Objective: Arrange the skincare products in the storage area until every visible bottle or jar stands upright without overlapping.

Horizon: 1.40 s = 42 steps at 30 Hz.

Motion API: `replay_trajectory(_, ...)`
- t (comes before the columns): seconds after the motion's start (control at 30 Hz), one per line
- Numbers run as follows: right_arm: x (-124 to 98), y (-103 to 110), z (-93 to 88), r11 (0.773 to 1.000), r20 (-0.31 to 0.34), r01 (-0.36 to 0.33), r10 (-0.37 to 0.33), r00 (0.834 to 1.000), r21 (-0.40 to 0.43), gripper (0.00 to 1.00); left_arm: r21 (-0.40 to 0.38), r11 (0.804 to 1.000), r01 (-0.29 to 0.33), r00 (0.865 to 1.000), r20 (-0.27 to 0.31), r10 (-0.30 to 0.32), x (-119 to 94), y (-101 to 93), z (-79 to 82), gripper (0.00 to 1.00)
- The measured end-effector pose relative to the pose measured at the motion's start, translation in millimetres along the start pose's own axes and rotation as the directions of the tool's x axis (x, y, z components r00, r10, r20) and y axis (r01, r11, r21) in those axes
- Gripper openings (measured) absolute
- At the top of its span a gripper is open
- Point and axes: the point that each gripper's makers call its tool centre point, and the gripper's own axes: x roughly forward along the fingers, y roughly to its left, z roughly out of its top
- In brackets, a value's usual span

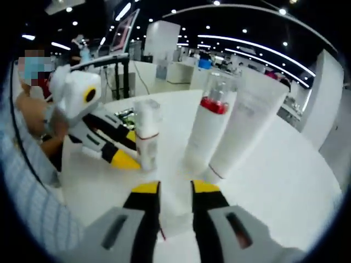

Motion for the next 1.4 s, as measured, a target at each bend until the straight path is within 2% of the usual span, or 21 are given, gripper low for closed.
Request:
replay_trajectory(0.17, -12, -15, -14.4, 0.999, -0.029, 0.05, -0.049, 0.998, 0.019, 0.2, 0.01, 1.0, 0.008, 1.0, 0.014, -0.009, 22, 1.1, 13.0, 0.19)
replay_trajectory(0.47, -21, -25, -25.4, 0.996, -0.047, 0.083, -0.081, 0.996, 0.043, 0.2, 0.01, 1.0, -0.003, 1.0, 0.006, 0.003, 38, 5.2, 17.3, 0.19)
replay_trajectory(0.6, -22, -34, -29.2, 0.995, -0.056, 0.092, -0.089, 0.994, 0.047, 0.21, -0.001, 1.0, -0.007, 1.0, 0.001, 0.007, 37, 5.2, 16.9, 0.2)
replay_trajectory(0.67, -19, -40, -29.7, 0.995, -0.057, 0.079, -0.076, 0.995, 0.052, 0.21, -0.039, 0.999, -0.017, 1.0, -0.004, 0.017, 31, 5.6, 15.0, 0.22)
replay_trajectory(0.77, -14, -50, -29.1, 0.996, -0.064, 0.068, -0.064, 0.996, 0.064, 0.21, -0.079, 0.997, -0.025, 0.999, 0.025, 0.027, 15, 2.7, 15.5, 0.22)
replay_trajectory(0.8, -10, -53, -28.9, 0.996, -0.067, 0.051, -0.046, 0.997, 0.079, 0.21, -0.08, 0.997, -0.018, 0.999, 0.031, 0.02, 12, 0.2, 15.8, 0.23)
replay_trajectory(0.9, 2, -50, -33.2, 0.99, -0.086, -0.016, 0.028, 0.996, 0.137, 0.22, -0.096, 0.993, 0.075, 0.995, 0.072, -0.068, -6, -26.6, 18.9, 0.27)
replay_trajectory(0.97, 6, -53, -34.2, 0.987, -0.09, -0.02, 0.035, 0.995, 0.161, 0.22, -0.096, 0.982, 0.162, 0.985, 0.077, -0.155, -13, -49.5, 18.3, 0.32)
replay_trajectory(1.07, 11, -46, -32.6, 0.967, -0.072, -0.075, 0.095, 0.993, 0.245, 0.22, -0.128, 0.959, 0.252, 0.966, 0.087, -0.242, -18, -76.5, 17.8, 0.36)
replay_trajectory(1.2, 11, -44, -44.1, 0.969, -0.123, -0.067, 0.098, 0.988, 0.238, 0.19, -0.1, 0.962, 0.255, 0.967, 0.047, -0.251, -13, -94.7, 8.5, 0.37)
replay_trajectory(1.4, -3, -39, -52.5, 0.966, -0.127, -0.053, 0.087, 0.988, 0.255, 0.18, -0.114, 0.956, 0.27, 0.963, 0.049, -0.266, -15, -103.3, 7.1, 0.39)
